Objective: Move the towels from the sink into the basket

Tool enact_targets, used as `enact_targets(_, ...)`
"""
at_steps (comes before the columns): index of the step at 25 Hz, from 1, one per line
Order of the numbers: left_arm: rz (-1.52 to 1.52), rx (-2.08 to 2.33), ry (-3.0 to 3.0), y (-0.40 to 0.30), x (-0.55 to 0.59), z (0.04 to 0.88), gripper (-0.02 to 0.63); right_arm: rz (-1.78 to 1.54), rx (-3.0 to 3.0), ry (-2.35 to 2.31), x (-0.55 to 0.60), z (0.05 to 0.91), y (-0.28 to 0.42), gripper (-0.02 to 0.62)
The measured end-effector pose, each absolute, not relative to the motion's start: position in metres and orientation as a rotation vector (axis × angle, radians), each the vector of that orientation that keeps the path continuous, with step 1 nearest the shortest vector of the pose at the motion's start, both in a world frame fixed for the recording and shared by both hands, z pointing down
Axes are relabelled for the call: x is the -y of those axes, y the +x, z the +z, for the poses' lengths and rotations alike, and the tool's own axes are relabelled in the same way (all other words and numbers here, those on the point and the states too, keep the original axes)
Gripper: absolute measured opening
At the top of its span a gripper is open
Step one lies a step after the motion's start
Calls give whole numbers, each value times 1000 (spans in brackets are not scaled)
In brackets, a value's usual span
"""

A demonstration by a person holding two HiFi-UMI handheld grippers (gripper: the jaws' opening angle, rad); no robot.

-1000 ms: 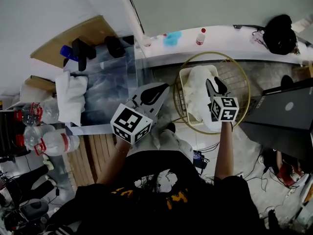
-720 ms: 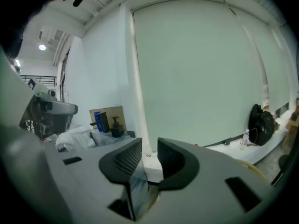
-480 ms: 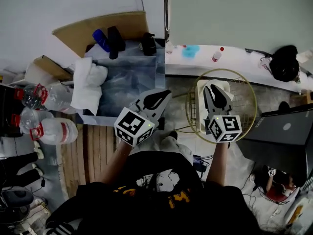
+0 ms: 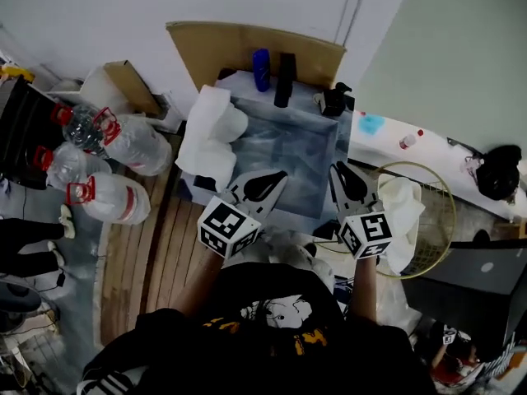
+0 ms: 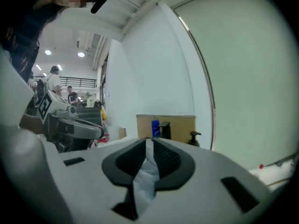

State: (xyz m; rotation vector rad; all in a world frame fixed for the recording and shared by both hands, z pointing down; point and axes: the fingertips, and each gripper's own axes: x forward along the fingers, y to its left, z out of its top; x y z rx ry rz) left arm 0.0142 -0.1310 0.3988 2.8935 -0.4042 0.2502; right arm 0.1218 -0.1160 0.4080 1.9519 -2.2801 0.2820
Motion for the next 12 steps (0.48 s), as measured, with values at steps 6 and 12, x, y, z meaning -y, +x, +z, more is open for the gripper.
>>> enact_targets(6, 279, 610, 2836, -75, 174, 415, 8, 268, 2429, 1664, 178, 425, 8, 43)
enact_targets(12, 284, 825, 2737, -151, 203, 431, 8, 277, 2519, 1411, 226, 450, -81, 43)
